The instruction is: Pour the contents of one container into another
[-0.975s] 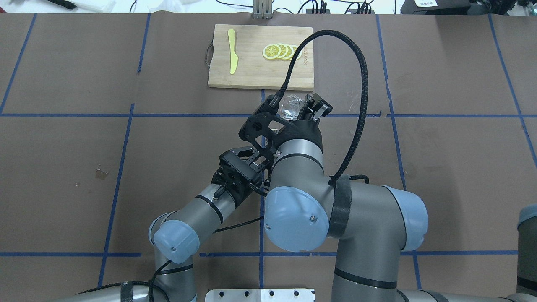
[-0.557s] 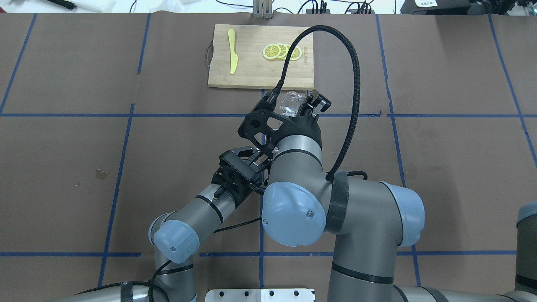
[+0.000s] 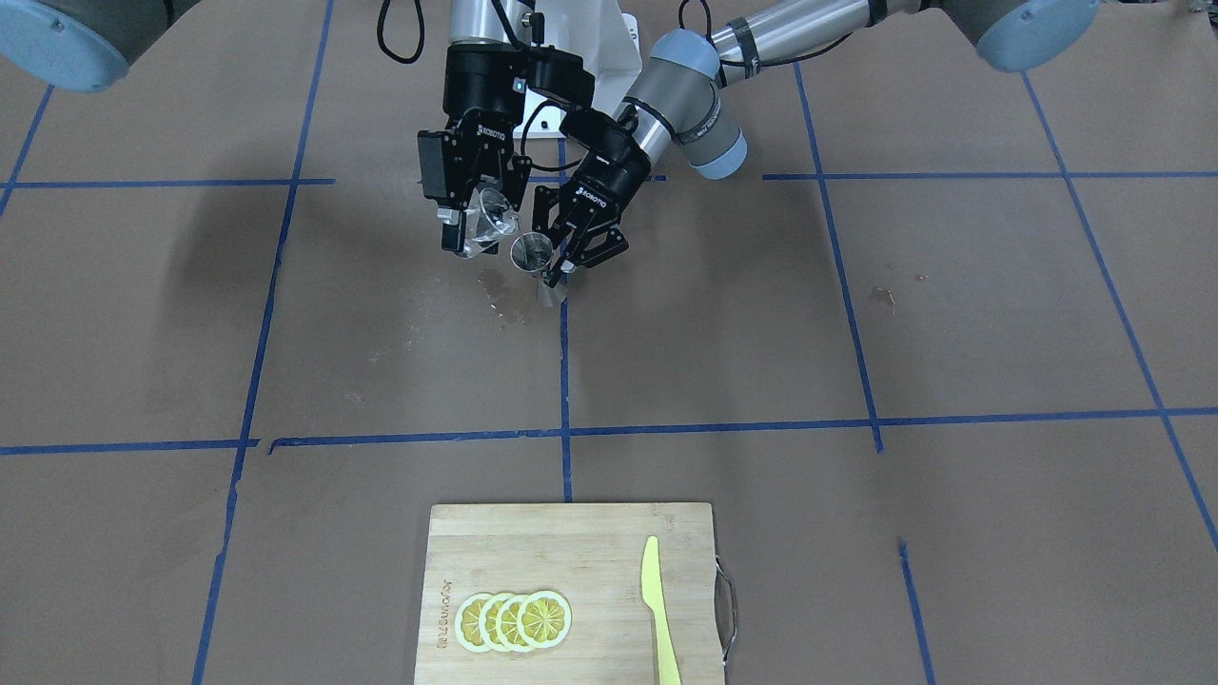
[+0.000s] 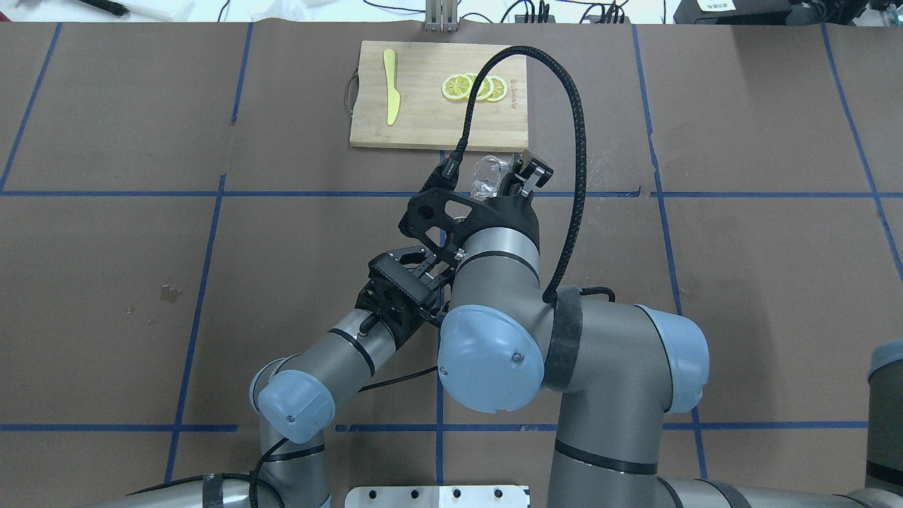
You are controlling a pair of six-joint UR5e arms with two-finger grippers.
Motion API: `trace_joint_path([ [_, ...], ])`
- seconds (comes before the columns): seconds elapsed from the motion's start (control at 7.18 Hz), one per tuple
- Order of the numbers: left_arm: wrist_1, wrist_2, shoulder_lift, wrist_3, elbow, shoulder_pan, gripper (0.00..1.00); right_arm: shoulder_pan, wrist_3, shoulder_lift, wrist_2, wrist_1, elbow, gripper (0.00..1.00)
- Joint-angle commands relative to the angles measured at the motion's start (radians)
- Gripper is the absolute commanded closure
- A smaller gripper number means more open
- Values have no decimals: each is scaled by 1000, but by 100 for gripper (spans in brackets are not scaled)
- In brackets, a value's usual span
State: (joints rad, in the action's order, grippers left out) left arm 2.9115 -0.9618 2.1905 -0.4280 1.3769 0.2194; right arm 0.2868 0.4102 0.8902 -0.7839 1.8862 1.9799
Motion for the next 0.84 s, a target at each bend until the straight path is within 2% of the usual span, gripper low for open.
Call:
trace_joint_path([
  [0.0,0,0,-3,0,8,0,100,0,-5,-4,0,5,2,85],
  [0.42,-2,0,-5,17,17,0,100,-1,-1,-16,-2,11,5,84],
  [0.7,-2,0,-5,18,19,0,100,-3,76,-14,-9,-48,19,84],
])
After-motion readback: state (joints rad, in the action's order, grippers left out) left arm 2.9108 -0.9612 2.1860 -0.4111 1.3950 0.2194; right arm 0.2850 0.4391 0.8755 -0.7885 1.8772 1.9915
